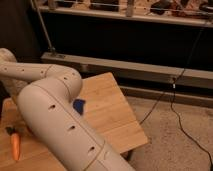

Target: Place the ceramic cup over the eraser

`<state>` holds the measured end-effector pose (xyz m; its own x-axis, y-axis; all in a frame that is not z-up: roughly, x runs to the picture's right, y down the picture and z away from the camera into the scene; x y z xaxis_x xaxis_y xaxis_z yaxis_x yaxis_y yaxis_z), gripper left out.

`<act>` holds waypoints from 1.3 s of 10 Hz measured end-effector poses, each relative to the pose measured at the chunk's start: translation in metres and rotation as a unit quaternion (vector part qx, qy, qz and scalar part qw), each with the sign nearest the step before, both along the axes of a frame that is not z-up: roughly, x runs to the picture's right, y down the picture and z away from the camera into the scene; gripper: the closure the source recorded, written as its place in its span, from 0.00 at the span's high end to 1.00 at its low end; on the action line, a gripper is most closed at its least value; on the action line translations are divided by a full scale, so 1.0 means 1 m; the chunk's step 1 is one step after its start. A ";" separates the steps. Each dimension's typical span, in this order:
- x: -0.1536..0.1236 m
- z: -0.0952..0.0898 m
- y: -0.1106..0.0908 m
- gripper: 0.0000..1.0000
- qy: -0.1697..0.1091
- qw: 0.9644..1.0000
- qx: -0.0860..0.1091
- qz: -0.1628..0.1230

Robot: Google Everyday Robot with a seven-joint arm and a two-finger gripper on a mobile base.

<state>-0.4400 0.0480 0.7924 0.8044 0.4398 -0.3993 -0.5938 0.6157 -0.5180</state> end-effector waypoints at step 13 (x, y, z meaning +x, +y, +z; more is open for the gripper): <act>0.007 -0.013 -0.002 0.80 0.004 1.000 0.011 -0.005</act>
<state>-0.4333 0.0462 0.7789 0.8058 0.4408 -0.3955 -0.5914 0.6331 -0.4994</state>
